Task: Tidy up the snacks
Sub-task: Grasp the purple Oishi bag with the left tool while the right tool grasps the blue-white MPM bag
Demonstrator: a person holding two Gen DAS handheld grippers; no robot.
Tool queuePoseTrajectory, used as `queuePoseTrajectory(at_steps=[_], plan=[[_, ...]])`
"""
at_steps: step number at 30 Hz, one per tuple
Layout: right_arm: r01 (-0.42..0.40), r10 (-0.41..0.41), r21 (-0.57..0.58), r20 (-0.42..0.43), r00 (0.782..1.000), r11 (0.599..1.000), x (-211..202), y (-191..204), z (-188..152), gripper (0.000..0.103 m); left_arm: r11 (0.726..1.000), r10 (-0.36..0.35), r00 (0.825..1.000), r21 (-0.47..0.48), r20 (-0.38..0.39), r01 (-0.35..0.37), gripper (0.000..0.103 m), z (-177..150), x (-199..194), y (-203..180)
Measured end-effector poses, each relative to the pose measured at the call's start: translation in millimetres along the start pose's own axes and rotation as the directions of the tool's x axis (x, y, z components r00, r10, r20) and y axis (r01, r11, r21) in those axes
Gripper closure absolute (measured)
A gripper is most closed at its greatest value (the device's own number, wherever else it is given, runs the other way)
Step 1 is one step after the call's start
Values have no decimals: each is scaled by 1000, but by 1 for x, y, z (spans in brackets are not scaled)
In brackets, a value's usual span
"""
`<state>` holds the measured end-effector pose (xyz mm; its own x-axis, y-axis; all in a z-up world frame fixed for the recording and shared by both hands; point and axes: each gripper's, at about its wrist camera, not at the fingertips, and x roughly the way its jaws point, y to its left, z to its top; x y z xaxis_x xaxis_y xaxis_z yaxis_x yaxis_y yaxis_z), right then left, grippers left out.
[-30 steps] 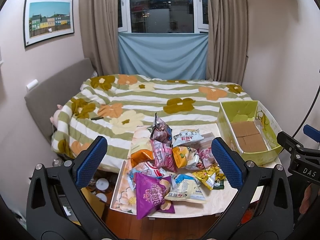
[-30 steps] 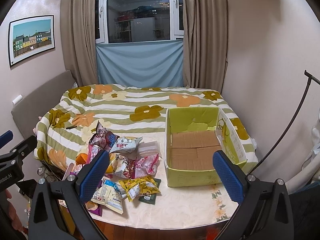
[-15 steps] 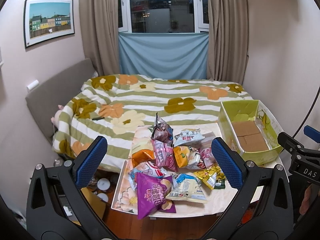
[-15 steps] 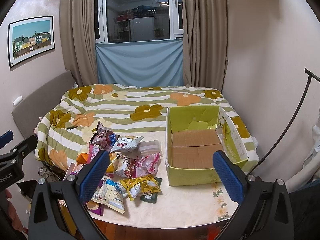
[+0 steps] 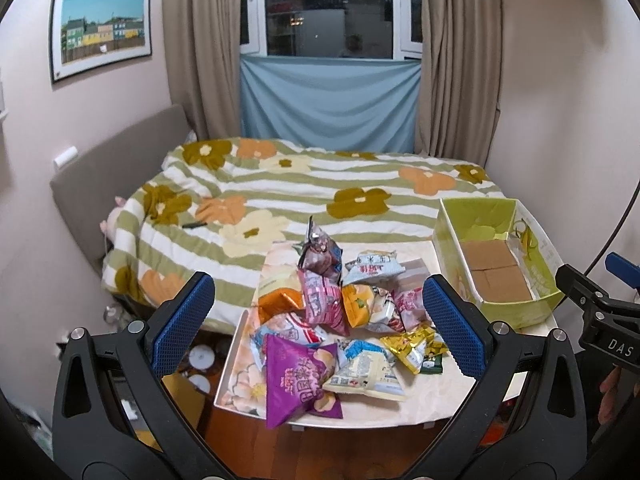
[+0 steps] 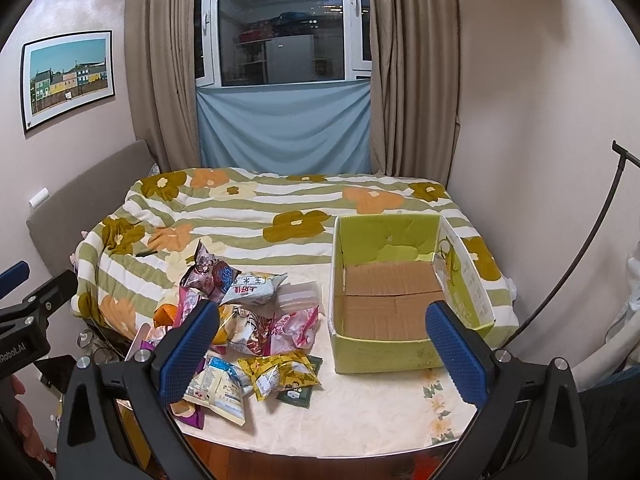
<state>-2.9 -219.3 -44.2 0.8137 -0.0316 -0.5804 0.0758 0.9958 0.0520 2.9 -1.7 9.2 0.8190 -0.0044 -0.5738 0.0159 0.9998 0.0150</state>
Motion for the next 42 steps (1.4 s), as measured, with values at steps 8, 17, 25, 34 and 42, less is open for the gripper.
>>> queuePoseTrajectory(at_steps=[8, 17, 25, 34, 42], plan=[[-83, 81, -14, -97, 992, 996, 26, -5, -11, 0, 995, 35, 987, -84, -155, -49, 0, -27, 33, 20], [-222, 225, 42, -281, 933, 974, 83, 14, -54, 0, 988, -38, 942, -152, -335, -14, 0, -82, 100, 54], [-242, 305, 197, -426, 851, 950, 144, 42, -88, 0, 983, -153, 852, -170, -502, 76, 0, -125, 181, 69], [-195, 356, 343, -509, 784, 919, 195, 73, -111, 0, 957, -282, 760, -227, -586, 181, 1, -146, 238, 72], [-159, 388, 420, -544, 744, 894, 224, 83, -125, 7, 933, -360, 688, -261, -630, 249, 27, -161, 257, 67]])
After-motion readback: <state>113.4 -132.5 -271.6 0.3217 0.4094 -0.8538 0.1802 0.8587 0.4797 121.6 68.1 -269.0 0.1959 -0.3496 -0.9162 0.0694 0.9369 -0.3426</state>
